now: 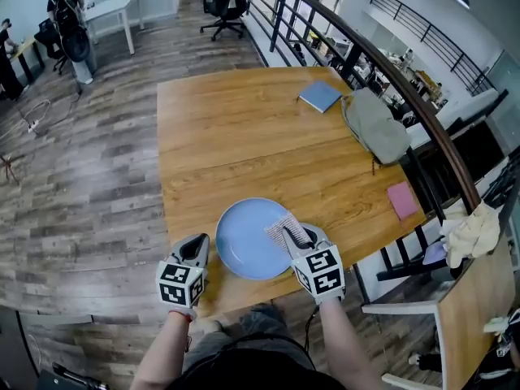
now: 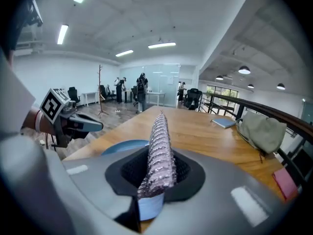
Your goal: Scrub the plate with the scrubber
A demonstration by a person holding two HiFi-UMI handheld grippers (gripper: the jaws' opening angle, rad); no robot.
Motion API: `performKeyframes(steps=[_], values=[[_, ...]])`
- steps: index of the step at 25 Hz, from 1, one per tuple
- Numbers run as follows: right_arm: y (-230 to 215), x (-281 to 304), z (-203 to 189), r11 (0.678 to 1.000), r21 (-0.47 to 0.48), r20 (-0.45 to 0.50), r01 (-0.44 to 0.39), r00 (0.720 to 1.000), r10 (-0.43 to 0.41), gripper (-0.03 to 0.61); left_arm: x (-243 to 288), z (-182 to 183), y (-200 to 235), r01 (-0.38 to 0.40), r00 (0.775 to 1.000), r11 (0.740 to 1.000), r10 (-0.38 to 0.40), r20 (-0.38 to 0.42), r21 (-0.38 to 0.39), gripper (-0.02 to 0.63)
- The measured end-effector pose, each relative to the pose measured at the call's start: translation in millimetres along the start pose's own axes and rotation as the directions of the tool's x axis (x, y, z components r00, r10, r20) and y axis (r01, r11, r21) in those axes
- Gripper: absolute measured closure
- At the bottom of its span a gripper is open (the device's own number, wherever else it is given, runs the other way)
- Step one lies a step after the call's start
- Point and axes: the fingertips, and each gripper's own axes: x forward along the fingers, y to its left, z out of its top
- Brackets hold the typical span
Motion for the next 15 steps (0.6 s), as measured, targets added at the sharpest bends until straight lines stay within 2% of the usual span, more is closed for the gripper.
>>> performKeyframes(steps=[4,8,15], values=[[-6,-22,29,0.999,0.03,0.12,0.033,0.992,-0.037,0.505,-10,30,2,0.014,0.996,1.0,-0.012,0.085,-0.023,0.617],[-10,-39,58,0.996,0.06,0.225,0.066,0.971,-0.078,0.505,-21,63,8,0.036,0.987,0.999,-0.032,0.159,-0.017,0.617],[-1,-64,88,0.991,0.083,0.344,0.105,0.93,-0.128,0.505,-57,97,5,0.062,0.965,0.998,-0.057,0.255,-0.009,0.618]])
